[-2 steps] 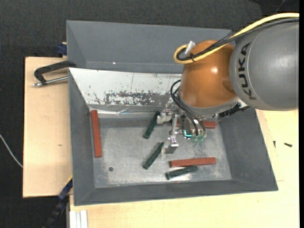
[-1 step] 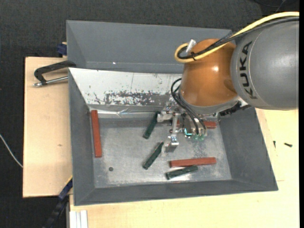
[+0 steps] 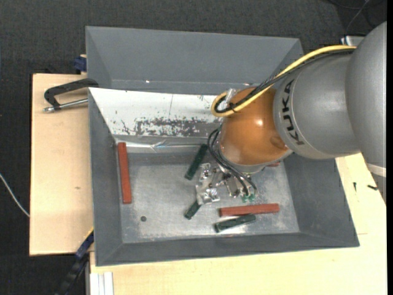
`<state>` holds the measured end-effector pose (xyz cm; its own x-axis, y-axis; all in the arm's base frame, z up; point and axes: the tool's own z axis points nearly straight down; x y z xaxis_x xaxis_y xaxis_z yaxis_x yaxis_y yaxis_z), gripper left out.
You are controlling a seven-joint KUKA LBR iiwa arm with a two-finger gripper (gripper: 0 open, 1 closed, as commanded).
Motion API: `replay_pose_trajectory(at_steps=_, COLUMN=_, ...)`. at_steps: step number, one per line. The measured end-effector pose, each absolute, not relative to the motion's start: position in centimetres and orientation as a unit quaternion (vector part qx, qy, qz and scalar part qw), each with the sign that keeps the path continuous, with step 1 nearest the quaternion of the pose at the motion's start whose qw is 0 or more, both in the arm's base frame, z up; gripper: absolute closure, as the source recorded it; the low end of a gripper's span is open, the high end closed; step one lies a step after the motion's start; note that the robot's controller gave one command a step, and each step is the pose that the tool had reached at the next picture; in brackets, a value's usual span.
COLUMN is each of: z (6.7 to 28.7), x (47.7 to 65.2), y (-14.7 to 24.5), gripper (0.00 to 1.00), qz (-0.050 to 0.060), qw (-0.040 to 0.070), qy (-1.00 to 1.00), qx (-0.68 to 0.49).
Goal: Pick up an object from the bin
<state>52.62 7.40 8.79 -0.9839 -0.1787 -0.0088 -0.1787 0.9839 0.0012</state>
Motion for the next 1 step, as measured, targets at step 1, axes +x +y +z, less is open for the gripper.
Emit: replay_pose_trajectory(at_steps=1, z=7.79, x=52.61, y=7.07, gripper=0.00, qz=-0.001, qw=0.011, qy=0.996, qx=-0.089)
